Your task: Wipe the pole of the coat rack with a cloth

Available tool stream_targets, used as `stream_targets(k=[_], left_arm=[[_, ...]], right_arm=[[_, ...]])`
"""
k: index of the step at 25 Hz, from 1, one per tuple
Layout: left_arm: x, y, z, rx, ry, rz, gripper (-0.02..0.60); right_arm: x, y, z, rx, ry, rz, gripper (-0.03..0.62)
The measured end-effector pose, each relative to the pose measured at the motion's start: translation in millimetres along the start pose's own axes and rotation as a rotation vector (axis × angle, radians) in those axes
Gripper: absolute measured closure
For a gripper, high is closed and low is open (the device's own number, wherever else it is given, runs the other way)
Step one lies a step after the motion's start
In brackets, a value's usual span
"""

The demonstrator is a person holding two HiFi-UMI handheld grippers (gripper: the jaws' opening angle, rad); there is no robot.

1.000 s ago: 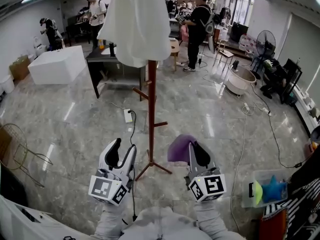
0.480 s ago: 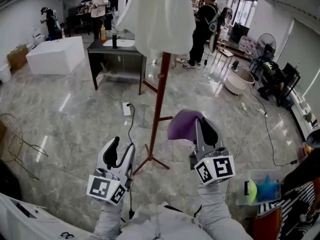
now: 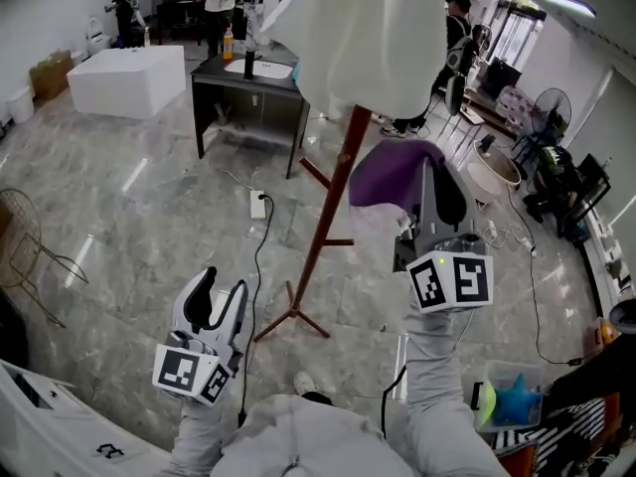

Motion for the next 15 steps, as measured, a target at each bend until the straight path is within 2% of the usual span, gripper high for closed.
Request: stream_targets(k=[8,15], left_arm=[[37.1,-5.9,-3.5,0.043,0.038,-0.117,0.348],[49.0,-6.8,2.8,0.065,0.022,-0.205,0.348]], right_arm=[[73.0,30.1,24.6,0.023,0.089,-0.104,0.565],[100.7,26.2,69.7,0.111,0.076,-0.198,0.565]])
Point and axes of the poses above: the fingertips, and each gripper's own axes: x forward along the fingers, y to its right, z out of its underside, the point moved 10 cm from there along -x, backward along the fingers, and after that the axes turned 5 degrees about y, right-handed, at the moved point
